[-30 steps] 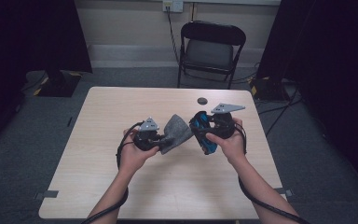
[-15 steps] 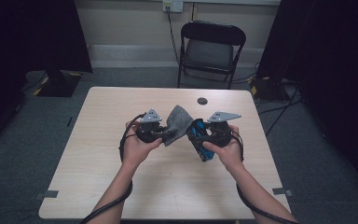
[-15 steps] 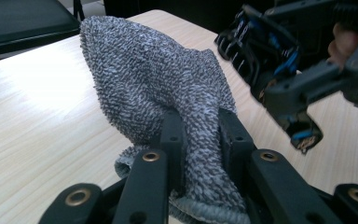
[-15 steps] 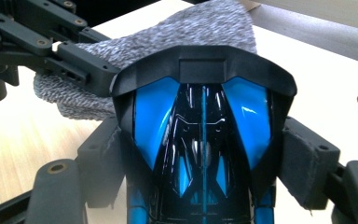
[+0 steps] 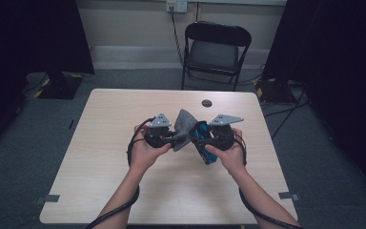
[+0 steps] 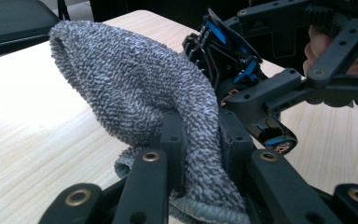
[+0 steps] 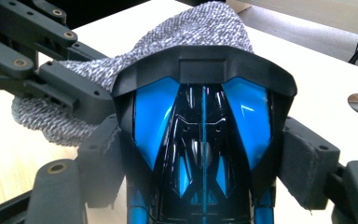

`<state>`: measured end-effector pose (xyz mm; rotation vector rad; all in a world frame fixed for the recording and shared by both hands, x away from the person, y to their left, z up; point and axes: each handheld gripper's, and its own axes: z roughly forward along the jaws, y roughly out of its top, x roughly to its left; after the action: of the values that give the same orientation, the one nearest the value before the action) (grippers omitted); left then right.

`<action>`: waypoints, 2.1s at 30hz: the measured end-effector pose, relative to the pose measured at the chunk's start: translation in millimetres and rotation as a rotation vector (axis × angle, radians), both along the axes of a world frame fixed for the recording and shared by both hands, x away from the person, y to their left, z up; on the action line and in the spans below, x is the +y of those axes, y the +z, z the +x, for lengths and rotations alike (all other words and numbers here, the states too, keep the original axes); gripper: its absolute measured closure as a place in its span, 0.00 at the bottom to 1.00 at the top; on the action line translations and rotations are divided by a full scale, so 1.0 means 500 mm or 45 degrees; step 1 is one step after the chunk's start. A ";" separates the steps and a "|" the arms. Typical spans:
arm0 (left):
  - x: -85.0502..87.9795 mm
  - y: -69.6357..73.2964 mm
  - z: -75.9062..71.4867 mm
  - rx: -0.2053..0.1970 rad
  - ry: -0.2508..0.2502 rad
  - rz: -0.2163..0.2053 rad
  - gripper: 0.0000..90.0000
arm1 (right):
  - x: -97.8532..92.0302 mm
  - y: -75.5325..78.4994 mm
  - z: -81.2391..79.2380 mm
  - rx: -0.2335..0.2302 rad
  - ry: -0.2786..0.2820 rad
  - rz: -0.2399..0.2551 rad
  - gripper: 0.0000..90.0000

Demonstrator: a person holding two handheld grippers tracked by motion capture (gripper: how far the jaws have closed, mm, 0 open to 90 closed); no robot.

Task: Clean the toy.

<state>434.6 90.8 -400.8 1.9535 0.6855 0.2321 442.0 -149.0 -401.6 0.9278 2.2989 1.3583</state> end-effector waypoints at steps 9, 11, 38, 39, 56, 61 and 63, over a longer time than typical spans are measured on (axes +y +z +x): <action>-0.011 -0.005 -0.003 -0.003 -0.012 0.011 0.84 | -0.004 0.003 0.007 0.011 -0.013 -0.001 0.28; -0.012 -0.006 -0.003 -0.004 -0.011 0.011 0.84 | -0.005 0.005 0.009 0.015 -0.012 -0.007 0.28; -0.018 -0.013 -0.010 0.004 -0.035 0.030 0.84 | 0.002 0.016 0.016 0.016 -0.014 0.019 0.28; -0.019 -0.014 -0.010 0.007 -0.035 0.030 0.84 | 0.003 0.017 0.018 0.017 -0.016 0.017 0.28; -0.053 -0.036 -0.019 0.042 -0.100 0.058 0.83 | 0.007 0.040 0.033 0.012 -0.042 0.055 0.28; -0.059 -0.048 -0.021 0.058 -0.112 0.056 0.83 | 0.010 0.042 0.039 0.019 -0.044 0.058 0.28; -0.060 -0.050 -0.021 0.056 -0.113 0.059 0.83 | 0.011 0.043 0.041 0.020 -0.047 0.062 0.28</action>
<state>424.2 61.0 -426.1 2.0335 0.6252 0.1520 462.4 -143.7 -379.8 0.9943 2.2584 1.4020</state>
